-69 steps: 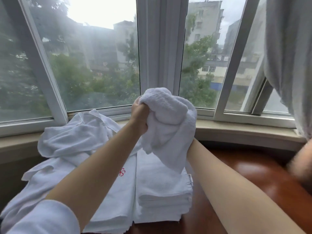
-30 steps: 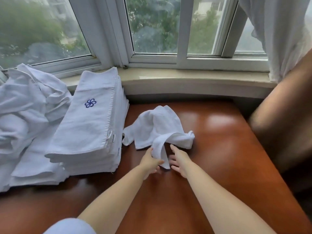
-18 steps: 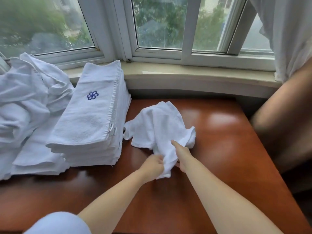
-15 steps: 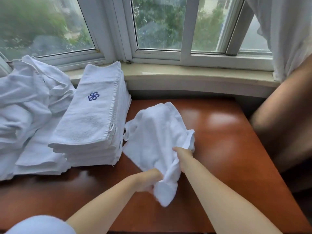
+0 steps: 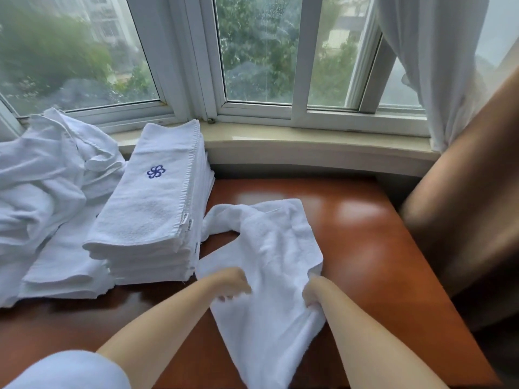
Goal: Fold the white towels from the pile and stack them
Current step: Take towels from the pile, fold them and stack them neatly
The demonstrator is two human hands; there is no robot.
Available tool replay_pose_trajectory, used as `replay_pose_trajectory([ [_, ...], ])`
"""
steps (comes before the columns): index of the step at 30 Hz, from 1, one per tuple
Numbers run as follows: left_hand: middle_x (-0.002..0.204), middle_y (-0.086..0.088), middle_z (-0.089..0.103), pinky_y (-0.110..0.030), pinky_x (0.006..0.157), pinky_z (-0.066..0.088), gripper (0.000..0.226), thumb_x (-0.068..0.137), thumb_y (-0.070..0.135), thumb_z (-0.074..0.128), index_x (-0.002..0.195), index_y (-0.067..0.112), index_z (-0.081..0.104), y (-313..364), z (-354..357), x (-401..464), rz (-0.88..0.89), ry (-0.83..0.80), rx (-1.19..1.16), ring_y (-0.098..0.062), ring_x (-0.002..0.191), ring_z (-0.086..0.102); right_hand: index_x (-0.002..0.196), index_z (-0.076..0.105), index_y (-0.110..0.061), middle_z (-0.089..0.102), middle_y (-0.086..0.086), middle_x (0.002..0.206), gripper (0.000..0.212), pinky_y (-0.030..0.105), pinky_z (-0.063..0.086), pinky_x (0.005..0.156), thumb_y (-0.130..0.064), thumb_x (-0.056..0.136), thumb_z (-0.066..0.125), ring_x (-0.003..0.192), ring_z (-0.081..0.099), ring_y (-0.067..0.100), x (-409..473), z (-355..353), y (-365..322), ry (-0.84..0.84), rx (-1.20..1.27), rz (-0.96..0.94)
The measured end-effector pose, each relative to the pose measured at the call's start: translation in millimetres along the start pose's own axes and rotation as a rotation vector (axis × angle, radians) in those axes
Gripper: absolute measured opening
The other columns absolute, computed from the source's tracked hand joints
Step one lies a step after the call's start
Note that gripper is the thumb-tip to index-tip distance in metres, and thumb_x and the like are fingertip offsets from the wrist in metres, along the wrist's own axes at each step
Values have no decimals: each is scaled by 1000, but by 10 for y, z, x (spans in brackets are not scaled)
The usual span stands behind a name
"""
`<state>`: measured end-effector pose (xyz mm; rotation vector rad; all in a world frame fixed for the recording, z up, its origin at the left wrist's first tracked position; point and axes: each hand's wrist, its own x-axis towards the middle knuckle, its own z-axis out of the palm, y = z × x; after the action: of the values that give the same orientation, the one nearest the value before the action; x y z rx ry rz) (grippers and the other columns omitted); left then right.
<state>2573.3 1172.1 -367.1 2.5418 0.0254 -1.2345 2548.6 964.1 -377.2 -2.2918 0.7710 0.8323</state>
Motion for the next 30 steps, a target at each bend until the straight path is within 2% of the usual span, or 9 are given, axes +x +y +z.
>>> replay_pose_trajectory([
  [3, 144, -6, 33, -37, 96, 44, 69, 86, 35, 59, 147, 25, 28, -140, 52, 99, 75, 451, 98, -26, 132, 36, 153, 3, -18, 50, 13, 132, 82, 32, 49, 84, -17, 89, 55, 107, 57, 28, 38, -10, 100, 30, 191, 57],
  [8, 104, 0, 63, -32, 73, 41, 48, 95, 56, 34, 106, 17, 59, -170, 192, 74, -58, 153, 392, -21, 88, 59, 127, 45, -10, 55, 14, 126, 35, 40, 47, 92, -17, 93, 50, 112, 55, 34, 189, -8, 238, 345, 337, 8],
  [11, 73, 0, 61, -26, 63, 41, 59, 95, 61, 33, 92, 10, 64, -25, 150, 48, -190, -237, 333, -17, 60, 52, 131, 44, -15, 45, 11, 136, 45, 42, 36, 100, -8, 87, 52, 124, 40, 33, 186, 18, 222, 685, 172, -7],
  [13, 86, 1, 59, -27, 67, 43, 33, 85, 47, 61, 92, 15, 61, 5, 181, 110, -106, -16, 388, -20, 80, 62, 136, 41, -18, 35, 8, 145, 54, 39, 31, 103, -7, 84, 52, 129, 32, 29, 208, 76, 193, 787, -40, -191],
  [16, 120, -1, 46, -31, 71, 45, 43, 76, 13, 64, 117, 20, 51, 37, 267, 169, 219, 392, 422, -24, 114, 49, 129, 48, -21, 50, 1, 131, 39, 31, 42, 90, -16, 90, 46, 118, 48, 21, 291, 253, 132, 529, -179, -529],
  [18, 127, -3, 44, -35, 77, 48, 54, 81, 16, 57, 133, 20, 44, 129, 279, 198, 295, 282, 455, -25, 115, 48, 119, 50, -18, 62, 4, 111, 28, 32, 41, 73, -27, 94, 41, 105, 58, 26, 344, 309, 61, 388, -171, -543],
  [22, 77, -5, 69, -26, 61, 42, 49, 92, 40, 30, 71, 11, 65, 358, 95, 225, 5, -143, 184, -19, 58, 58, 114, 58, -13, 63, 6, 115, 33, 29, 39, 72, -31, 99, 35, 105, 60, 27, 430, 181, -197, 358, -314, -338],
  [26, 74, 3, 54, -28, 54, 40, 21, 86, 25, 45, 69, 16, 53, 364, -145, 361, 128, 520, 134, -18, 69, 53, 139, 41, -17, 38, 2, 143, 41, 27, 39, 75, -20, 99, 37, 115, 52, 23, 559, 27, -285, 391, -192, -372],
  [30, 145, -6, 33, -37, 80, 50, 51, 91, 18, 49, 141, 19, 39, 306, -445, 636, 209, 728, -26, -26, 121, 47, 154, 9, -24, 8, -5, 159, 59, 31, 42, 86, -24, 101, 36, 123, 50, 20, 776, -148, -392, 277, -173, -410],
])
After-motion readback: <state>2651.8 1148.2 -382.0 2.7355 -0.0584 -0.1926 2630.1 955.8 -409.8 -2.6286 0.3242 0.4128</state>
